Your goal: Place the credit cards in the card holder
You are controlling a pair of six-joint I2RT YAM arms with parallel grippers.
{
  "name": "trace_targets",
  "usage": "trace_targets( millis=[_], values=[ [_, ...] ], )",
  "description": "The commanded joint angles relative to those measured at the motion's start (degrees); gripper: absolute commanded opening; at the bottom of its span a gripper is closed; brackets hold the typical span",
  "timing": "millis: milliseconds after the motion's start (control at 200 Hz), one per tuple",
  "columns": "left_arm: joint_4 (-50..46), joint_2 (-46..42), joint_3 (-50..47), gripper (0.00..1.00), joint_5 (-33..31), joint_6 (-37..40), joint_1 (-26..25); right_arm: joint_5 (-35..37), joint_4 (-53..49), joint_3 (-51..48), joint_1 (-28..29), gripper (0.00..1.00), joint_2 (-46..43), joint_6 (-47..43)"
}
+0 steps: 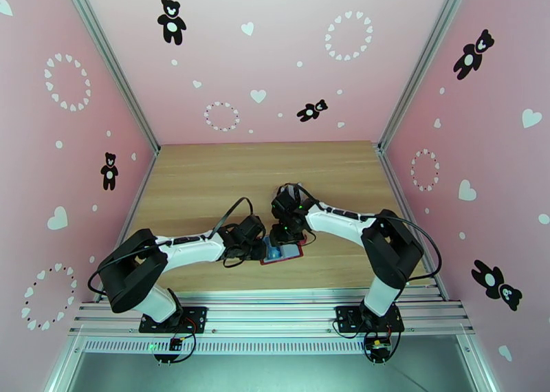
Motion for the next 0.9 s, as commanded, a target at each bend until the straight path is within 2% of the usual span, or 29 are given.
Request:
trace_targets(
  millis=[0,370,481,891],
  values=[
    [-1.63,-1.53,-0.79,0.28,0.89,-0.23,0.65,0.34,-0.41,0.91,0.05,0.39,1.8,-0.66],
    [-1.37,-1.4,-0.44,0.26,1.21,-0.21,1.0,-0.61,1.31,1.83,0.66,0.32,4.6,-0.33],
    [-1.27,-1.08,-0.22,0.22,1.51,-0.04,1.09,-0.44,0.9,2.67,1.21,0.3,5.16,-0.28],
    [-1.28,-0.68,0.26,0.2,1.42,0.36,1.78,-1.26,1.02,3.47,2.36,0.27,5.98,0.43]
  ],
)
